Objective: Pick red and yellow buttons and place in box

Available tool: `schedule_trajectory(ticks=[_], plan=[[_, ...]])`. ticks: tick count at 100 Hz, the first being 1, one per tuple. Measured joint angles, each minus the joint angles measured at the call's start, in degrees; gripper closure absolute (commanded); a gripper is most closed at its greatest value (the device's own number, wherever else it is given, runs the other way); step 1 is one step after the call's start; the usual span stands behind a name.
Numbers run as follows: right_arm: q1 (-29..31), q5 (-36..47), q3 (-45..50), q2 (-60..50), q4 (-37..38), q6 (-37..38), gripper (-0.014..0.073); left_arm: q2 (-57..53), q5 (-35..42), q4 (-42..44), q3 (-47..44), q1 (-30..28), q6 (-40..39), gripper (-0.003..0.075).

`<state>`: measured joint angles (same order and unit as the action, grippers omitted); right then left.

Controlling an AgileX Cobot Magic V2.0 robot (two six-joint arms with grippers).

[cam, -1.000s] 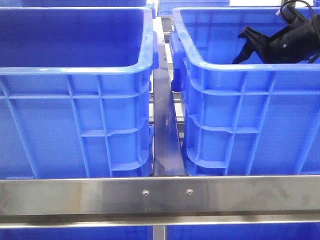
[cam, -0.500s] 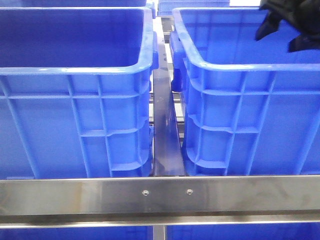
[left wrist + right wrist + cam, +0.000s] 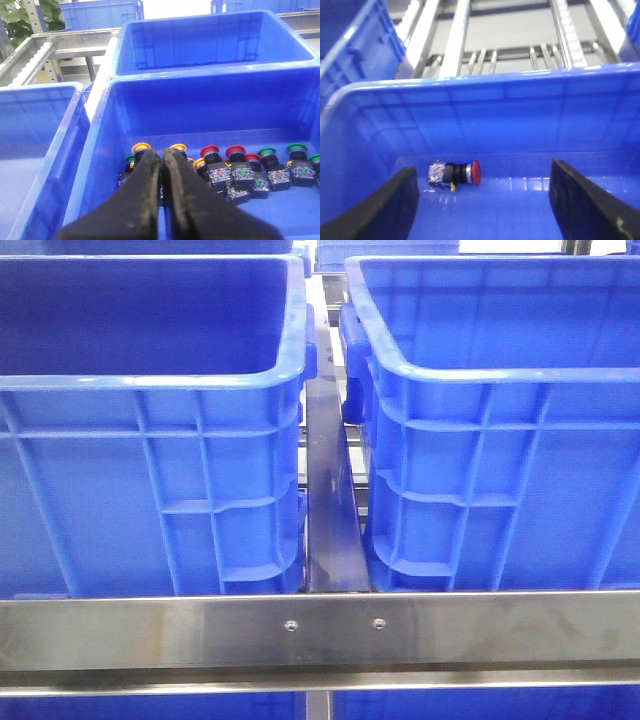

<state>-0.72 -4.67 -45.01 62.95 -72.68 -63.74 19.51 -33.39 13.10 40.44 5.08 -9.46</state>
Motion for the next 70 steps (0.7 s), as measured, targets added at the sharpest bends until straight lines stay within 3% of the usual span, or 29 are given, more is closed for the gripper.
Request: schedule_trajectory(ticks=[52, 70], plan=[[0.0, -2.8, 17.4, -32.2, 0.2, -0.3, 0.0037, 0.0, 0.0, 0.0, 0.0, 0.0, 0.0, 0.0739], [0.0, -5.7, 19.8, -37.5, 0.5, -0.4, 0.0187, 0.0, 0.0, 0.0, 0.0, 0.0, 0.0, 0.0739]])
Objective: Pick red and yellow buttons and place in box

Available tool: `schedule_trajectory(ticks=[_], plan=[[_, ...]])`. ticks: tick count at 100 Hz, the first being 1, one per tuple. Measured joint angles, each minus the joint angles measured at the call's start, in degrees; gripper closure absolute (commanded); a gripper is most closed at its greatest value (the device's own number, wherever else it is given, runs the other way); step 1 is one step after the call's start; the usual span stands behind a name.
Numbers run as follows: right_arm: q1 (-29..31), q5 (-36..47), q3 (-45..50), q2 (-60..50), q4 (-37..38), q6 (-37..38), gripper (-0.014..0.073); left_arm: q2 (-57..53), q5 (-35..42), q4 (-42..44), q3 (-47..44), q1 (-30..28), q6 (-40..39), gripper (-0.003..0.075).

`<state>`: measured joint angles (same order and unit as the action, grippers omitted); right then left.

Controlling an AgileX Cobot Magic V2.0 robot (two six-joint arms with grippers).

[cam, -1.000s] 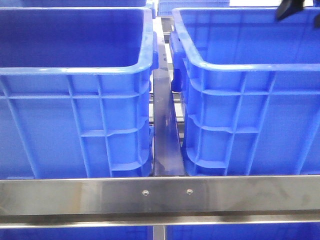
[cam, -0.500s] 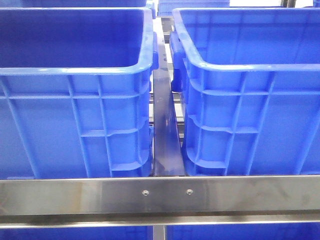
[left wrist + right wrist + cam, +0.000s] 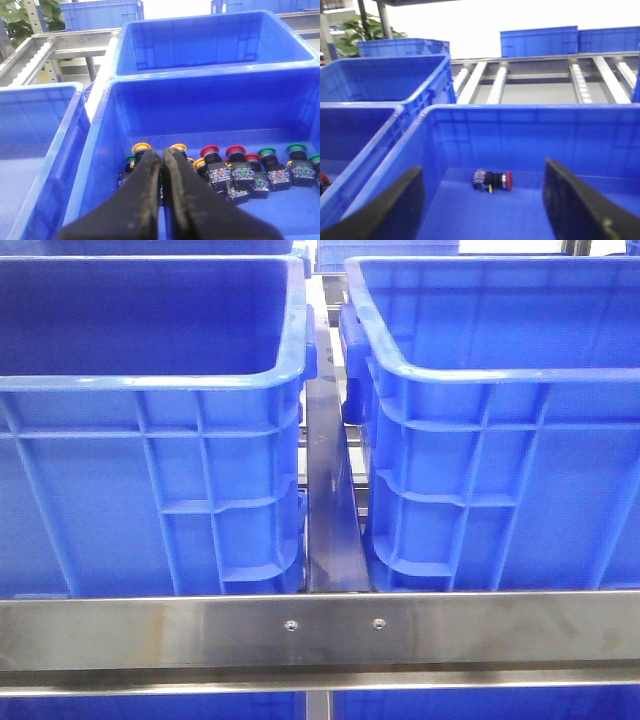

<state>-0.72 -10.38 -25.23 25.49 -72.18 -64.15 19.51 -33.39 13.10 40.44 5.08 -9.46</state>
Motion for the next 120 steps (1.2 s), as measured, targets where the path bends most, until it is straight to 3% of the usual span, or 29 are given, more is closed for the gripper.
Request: schedule_trajectory(ticks=[32, 54, 61, 68, 83, 90, 120], plan=[[0.0, -0.7, 0.3, -0.9, 0.2, -0.1, 0.067, 0.0, 0.0, 0.0, 0.0, 0.0, 0.0, 0.0739], [0.0, -0.8, 0.3, -0.9, 0.2, -0.1, 0.0662, 0.0, 0.0, 0.0, 0.0, 0.0, 0.0, 0.0734], [0.0, -0.7, 0.3, -0.9, 0.3, -0.1, 0.0662, 0.0, 0.0, 0.1, 0.0, 0.0, 0.0, 0.0695], [0.0, -0.7, 0.3, -0.9, 0.3, -0.1, 0.0662, 0.0, 0.0, 0.1, 0.0, 0.0, 0.0, 0.0601], [0.0, -0.7, 0.3, -0.9, 0.3, -0.1, 0.0662, 0.0, 0.0, 0.1, 0.0, 0.0, 0.0, 0.0299], [0.0, -0.7, 0.3, -0.9, 0.3, -0.1, 0.0662, 0.0, 0.0, 0.1, 0.0, 0.0, 0.0, 0.0218], [0.0, -0.7, 0.3, -0.9, 0.3, -0.1, 0.0662, 1.2, 0.0, 1.4, 0.1, 0.0, 0.0, 0.0205]])
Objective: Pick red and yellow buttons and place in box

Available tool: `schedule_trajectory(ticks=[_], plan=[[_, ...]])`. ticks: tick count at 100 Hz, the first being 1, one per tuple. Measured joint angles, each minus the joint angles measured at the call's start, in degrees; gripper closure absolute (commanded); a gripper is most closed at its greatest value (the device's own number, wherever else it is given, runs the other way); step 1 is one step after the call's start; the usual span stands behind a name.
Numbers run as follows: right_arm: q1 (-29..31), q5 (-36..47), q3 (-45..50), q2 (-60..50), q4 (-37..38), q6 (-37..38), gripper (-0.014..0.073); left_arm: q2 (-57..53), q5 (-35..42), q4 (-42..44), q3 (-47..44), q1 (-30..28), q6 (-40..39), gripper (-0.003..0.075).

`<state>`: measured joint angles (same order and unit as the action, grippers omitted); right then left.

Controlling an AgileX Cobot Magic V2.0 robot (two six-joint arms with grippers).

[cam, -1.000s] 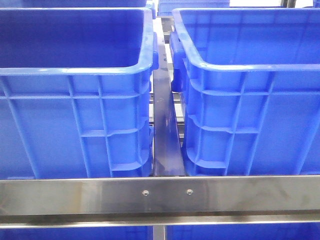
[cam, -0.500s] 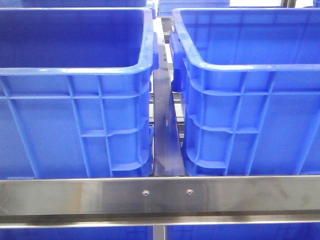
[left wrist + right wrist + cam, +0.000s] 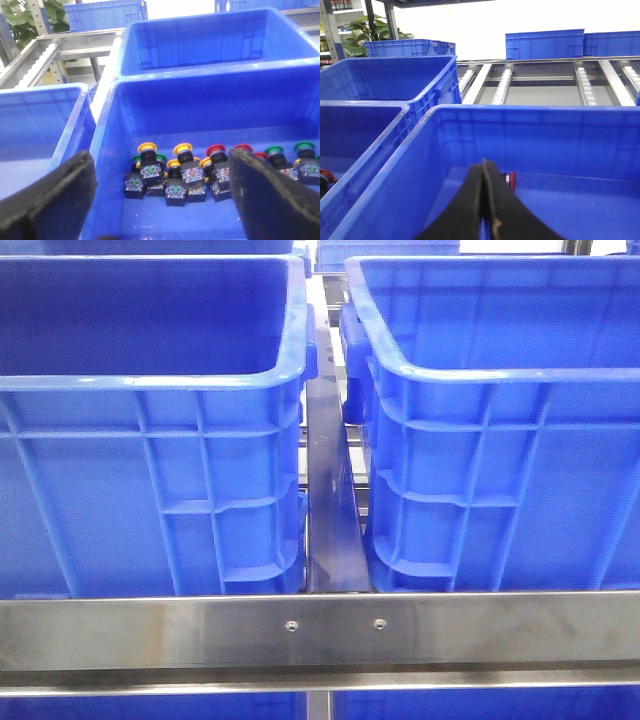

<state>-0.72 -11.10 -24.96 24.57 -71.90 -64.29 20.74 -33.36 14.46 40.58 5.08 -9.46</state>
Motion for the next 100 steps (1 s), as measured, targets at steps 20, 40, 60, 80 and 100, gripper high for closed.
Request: schedule_trajectory(ticks=[20, 40, 60, 80, 100], plan=[[0.0, 0.0, 0.0, 0.0, 0.0, 0.0, 0.0662, 10.1, -1.0, -3.5, 3.2, 0.0, 0.0, 0.0205], [0.0, 0.0, 0.0, 0.0, 0.0, 0.0, 0.0662, 24.8, -1.3, -6.4, 8.4, 0.0, 0.0, 0.0205], [0.0, 0.0, 0.0, 0.0, 0.0, 0.0, 0.0662, 38.9, -1.3, -8.9, 14.1, 0.0, 0.0, 0.0205], [0.0, 0.0, 0.0, 0.0, 0.0, 0.0, 0.0662, 50.4, -1.3, -9.8, 19.7, 0.0, 0.0, 0.0205], [0.0, 0.0, 0.0, 0.0, 0.0, 0.0, 0.0662, 58.9, -1.3, -10.6, 24.0, -1.3, 0.0, 0.0205]])
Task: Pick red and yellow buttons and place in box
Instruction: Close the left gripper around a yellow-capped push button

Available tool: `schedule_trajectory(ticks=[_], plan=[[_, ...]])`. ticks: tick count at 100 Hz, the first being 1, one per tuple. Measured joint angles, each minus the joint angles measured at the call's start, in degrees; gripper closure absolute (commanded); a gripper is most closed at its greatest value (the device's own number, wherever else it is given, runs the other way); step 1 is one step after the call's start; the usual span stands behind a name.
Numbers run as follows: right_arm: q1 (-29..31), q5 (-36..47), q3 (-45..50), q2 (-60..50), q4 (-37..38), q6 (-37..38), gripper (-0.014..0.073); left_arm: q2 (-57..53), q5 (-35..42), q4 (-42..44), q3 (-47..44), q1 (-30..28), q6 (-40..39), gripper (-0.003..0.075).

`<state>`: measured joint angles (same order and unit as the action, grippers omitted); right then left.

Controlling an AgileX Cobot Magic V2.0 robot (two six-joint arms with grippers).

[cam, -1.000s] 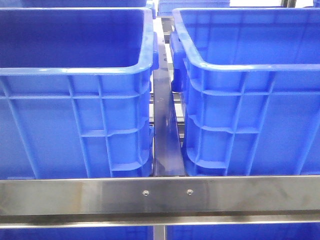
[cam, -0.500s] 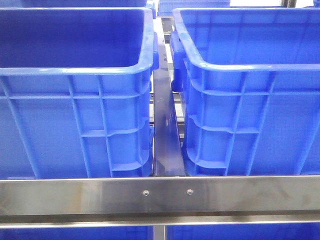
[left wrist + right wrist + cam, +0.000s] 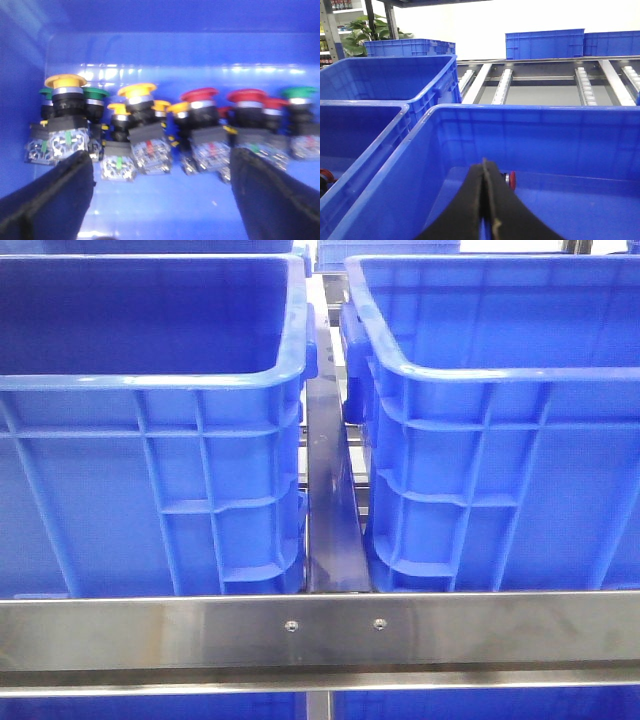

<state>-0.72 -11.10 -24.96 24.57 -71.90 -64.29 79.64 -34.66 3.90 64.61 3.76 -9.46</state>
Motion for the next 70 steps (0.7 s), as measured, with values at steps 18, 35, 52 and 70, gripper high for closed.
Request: schedule_trajectory(ticks=[18, 35, 52, 70], plan=[[0.0, 0.0, 0.0, 0.0, 0.0, 0.0, 0.0662, 5.4, -0.1, -0.3, 2.8, -1.3, 0.0, 0.0205], [0.0, 0.0, 0.2, 0.0, 0.0, 0.0, 0.0662, 8.2, -0.1, -0.3, 4.5, -1.4, 0.0, 0.0205], [0.0, -0.1, 0.2, 0.0, 0.0, 0.0, 0.0662, 11.3, -0.1, -0.3, 6.4, -1.4, 0.0, 0.0205], [0.0, -0.1, 0.2, 0.0, 0.0, -0.1, 0.0662, 14.0, -0.1, -0.3, 7.8, -1.4, 0.0, 0.0205]])
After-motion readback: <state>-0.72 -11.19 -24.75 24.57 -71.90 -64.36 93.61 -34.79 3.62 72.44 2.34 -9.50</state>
